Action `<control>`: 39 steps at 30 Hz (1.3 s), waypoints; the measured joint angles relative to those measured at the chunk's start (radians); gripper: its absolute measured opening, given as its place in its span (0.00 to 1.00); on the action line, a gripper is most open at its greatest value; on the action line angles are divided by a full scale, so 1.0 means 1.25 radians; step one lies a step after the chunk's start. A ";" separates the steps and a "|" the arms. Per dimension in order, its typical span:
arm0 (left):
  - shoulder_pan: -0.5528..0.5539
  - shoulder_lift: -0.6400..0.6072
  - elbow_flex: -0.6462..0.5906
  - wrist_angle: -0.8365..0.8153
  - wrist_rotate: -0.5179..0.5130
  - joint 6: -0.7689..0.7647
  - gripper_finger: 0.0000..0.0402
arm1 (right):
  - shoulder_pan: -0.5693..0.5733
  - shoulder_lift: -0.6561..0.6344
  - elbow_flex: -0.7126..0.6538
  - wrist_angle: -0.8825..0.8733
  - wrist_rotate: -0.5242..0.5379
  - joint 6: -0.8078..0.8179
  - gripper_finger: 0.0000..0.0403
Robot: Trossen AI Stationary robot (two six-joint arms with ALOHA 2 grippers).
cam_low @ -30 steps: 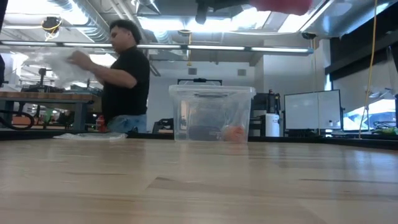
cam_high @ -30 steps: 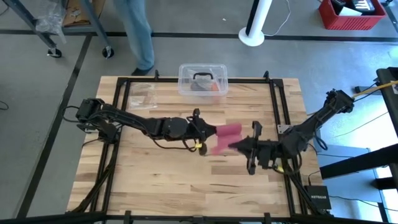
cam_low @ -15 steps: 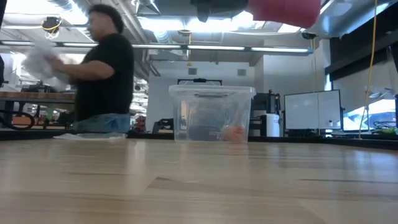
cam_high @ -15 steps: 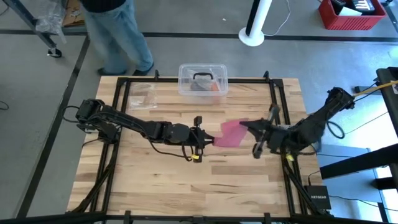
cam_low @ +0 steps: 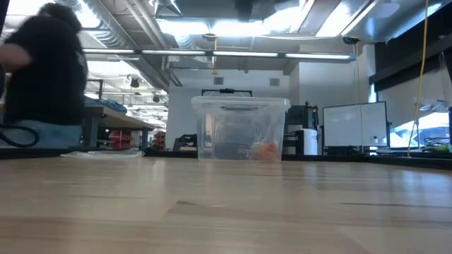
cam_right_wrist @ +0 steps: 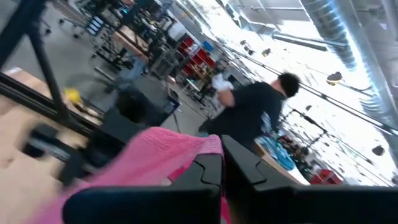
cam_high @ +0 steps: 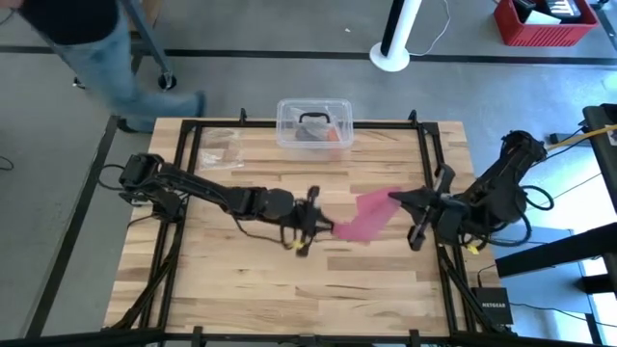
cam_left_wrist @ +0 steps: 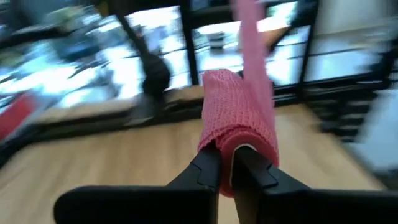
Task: Roll bandage
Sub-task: Roll the pink bandage
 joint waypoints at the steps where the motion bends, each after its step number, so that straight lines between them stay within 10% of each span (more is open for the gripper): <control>1: -0.008 0.000 0.000 0.015 0.026 0.012 0.03 | -0.018 0.001 0.001 -0.001 -0.003 0.000 0.01; 15: -0.114 -0.068 0.020 0.056 -0.043 0.186 0.03 | -0.227 0.005 -0.038 -0.353 -0.126 0.407 0.01; 29: -0.097 -0.088 0.020 0.056 -0.282 0.106 0.03 | -0.348 0.045 -0.304 -0.158 -0.354 0.754 0.02; 39: -0.070 -0.086 0.020 -0.001 -0.284 0.044 0.03 | -0.380 0.073 -0.312 -0.123 -0.427 0.812 0.32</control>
